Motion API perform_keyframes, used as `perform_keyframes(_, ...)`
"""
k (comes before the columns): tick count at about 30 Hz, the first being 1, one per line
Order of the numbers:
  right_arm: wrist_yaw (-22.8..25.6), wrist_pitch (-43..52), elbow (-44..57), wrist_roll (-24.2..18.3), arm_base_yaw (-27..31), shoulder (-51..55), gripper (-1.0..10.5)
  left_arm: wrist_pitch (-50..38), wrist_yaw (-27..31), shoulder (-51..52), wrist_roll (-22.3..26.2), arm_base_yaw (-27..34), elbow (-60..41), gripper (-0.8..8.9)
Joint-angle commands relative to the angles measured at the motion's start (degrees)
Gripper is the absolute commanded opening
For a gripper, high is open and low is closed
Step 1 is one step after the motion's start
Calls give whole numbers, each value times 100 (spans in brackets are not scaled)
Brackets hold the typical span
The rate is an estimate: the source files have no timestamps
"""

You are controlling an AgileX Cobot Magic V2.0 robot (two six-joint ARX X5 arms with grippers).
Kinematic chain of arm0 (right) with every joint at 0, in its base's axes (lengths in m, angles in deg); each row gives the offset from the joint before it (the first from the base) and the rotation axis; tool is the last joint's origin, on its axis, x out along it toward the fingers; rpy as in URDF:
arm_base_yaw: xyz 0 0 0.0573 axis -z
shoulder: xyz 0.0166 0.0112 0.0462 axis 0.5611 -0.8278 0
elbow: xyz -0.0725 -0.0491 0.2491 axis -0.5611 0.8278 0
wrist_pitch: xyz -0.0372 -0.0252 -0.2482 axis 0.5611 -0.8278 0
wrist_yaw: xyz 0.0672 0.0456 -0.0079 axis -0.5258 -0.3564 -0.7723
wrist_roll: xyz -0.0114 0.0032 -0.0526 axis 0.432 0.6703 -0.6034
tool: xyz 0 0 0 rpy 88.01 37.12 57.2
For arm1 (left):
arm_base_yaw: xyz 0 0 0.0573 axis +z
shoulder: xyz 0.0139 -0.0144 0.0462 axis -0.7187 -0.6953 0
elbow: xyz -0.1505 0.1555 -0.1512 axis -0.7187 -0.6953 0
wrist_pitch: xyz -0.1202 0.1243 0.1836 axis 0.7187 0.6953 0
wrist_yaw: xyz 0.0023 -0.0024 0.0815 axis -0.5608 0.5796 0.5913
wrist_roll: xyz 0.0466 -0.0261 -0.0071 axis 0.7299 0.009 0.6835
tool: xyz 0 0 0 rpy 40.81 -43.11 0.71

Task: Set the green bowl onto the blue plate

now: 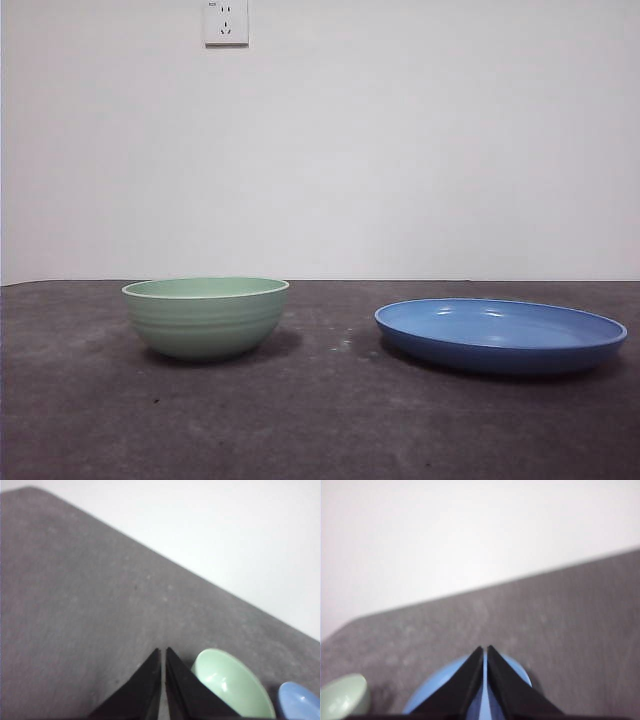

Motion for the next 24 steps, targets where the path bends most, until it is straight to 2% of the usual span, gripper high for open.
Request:
perform_keyframes(1, -2, -103, -350, 92, -13, -98, 7, 197, -35, -260, 144, 0, 448, 15)
perform_keyframes(4, -4, -463, -868, -52, -13, -352, 7, 531, -267, -654, 507, 0, 957, 15)
perform_keyframes(10, -133, -1537, -2090, -614, -13, -1314, 7, 1226, -815, -1690, 1335, 0, 1998, 15)
perform_keyframes(14, -658, -2446, -2927, -1082, -13, -2142, 7, 1696, -1231, -2350, 1856, -11, 2629, 15)
perform_keyframes(20, -1528, -3775, -3982, -1801, -17, -3331, 7, 2374, -1821, -3104, 2280, -295, 3362, 15)
perform_keyframes(24, -1751, -4590, -4487, -2221, -105, -3904, 7, 2994, -1961, -3495, 2614, -640, 3748, 15)
